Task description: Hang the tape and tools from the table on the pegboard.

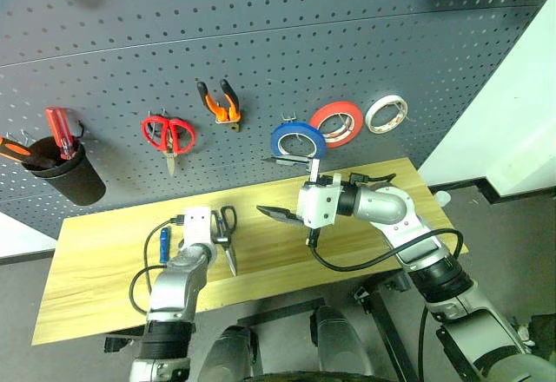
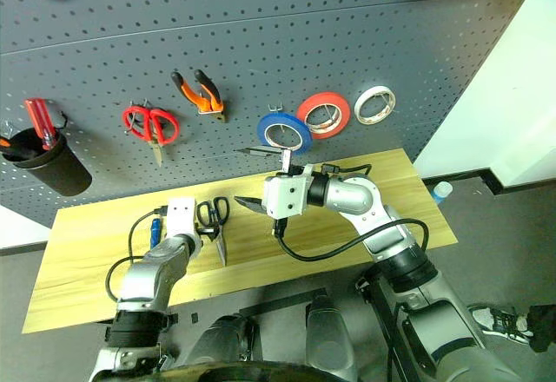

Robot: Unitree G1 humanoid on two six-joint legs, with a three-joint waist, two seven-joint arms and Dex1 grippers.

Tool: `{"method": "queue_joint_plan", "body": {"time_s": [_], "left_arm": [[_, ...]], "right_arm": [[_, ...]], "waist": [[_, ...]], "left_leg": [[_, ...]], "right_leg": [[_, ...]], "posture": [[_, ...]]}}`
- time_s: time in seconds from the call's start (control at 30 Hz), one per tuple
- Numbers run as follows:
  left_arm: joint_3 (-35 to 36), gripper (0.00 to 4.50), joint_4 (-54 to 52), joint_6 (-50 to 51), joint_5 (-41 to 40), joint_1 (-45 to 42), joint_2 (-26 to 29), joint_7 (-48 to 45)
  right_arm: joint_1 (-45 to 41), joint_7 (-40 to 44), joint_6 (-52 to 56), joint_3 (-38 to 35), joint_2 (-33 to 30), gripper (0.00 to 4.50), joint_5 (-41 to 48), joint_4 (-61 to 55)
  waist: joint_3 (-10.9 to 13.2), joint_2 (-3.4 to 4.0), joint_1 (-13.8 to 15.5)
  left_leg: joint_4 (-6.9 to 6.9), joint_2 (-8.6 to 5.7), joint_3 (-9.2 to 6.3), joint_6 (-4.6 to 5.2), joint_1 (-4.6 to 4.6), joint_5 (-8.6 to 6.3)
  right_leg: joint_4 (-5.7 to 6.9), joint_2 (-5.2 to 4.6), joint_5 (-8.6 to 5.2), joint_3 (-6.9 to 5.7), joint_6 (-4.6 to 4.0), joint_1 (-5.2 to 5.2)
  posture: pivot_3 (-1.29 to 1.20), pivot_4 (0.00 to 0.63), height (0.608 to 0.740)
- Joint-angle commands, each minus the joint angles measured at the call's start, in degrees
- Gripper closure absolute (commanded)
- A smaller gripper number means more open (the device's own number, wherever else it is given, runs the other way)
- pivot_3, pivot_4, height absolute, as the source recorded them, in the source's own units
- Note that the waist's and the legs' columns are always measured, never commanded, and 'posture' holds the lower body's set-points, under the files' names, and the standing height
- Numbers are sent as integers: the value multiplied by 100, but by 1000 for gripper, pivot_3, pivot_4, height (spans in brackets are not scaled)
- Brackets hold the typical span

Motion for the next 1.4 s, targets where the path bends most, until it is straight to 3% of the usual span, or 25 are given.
{"method": "queue_joint_plan", "body": {"time_s": [0.03,0.1,0.37,0.73,1.1,1.4], "left_arm": [[43,0,51,673,107,-213,-164,282],[64,0,81,779,129,-262,-214,334],[359,0,666,662,72,-583,-397,417],[656,0,1503,185,6,-1064,-578,503],[1274,0,2027,139,-287,-1445,-763,770],[1250,2963,1965,233,-211,-1465,-772,958]], "right_arm": [[132,434,47,3,-230,31,375,-257],[211,649,177,-10,-335,31,549,-297],[979,1728,2534,-339,-838,31,2345,-764],[1661,2141,1896,-842,-1196,31,2124,550],[1747,2023,1667,-1000,-1156,31,2004,663],[1639,1917,1628,-1009,-1077,0,1960,735]], "waist": [[2,-3,3],[4,-7,2],[19,-32,11],[24,-41,143],[24,-41,135],[24,-41,137]], "left_leg": [[-1,0,0,0,0,0],[-1,-1,0,2,-1,-1],[2,-1,2,3,-1,-3],[4,-2,10,4,-1,-4],[8,-3,12,3,13,-4],[9,-3,11,3,12,-4]], "right_leg": [[-1,-1,-1,0,1,0],[-5,-1,-2,0,4,3],[-8,-2,-3,-1,5,7],[-16,-5,-2,-1,12,11],[-20,-6,-12,-1,43,30],[-21,-7,-11,-1,45,30]], "posture": [[-130,149,738],[-134,148,738],[-154,146,738],[-169,142,738],[-181,135,738],[-180,134,738]]}}
